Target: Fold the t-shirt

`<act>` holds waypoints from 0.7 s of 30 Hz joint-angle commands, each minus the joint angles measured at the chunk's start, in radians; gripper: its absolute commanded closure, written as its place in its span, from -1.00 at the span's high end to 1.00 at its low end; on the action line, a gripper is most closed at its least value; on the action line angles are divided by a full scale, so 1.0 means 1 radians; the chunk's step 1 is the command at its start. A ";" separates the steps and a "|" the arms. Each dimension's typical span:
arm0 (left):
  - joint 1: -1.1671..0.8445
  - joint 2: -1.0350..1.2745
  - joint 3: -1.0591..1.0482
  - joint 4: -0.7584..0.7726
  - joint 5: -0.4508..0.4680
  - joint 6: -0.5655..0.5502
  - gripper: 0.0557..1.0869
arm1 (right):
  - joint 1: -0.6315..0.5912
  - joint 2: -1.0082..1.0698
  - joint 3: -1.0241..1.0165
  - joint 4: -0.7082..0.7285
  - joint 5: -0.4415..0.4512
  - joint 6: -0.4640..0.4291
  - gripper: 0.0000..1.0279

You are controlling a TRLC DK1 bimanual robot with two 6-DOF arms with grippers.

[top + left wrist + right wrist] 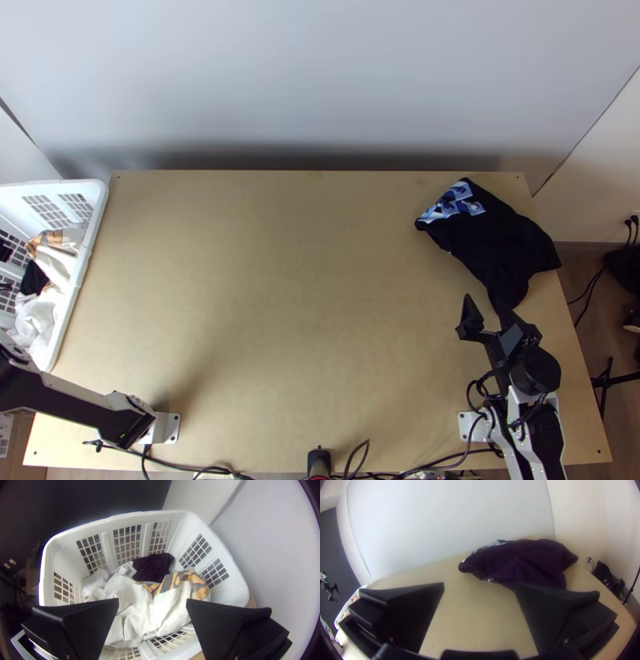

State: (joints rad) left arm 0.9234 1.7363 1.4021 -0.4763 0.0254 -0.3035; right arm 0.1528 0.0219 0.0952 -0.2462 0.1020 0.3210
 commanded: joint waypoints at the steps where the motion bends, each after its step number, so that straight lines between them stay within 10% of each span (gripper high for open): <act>1: -0.011 0.086 -0.025 0.157 0.001 0.127 0.90 | 0.031 0.016 0.000 -0.001 0.001 0.000 0.90; 21: -0.147 0.482 0.121 0.225 0.001 0.162 0.90 | 0.019 0.010 0.000 -0.002 0.033 0.000 0.90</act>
State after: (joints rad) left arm 0.8032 2.0876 1.4586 -0.2707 0.0296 -0.1444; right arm 0.1738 0.0341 0.0952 -0.2481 0.1242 0.3206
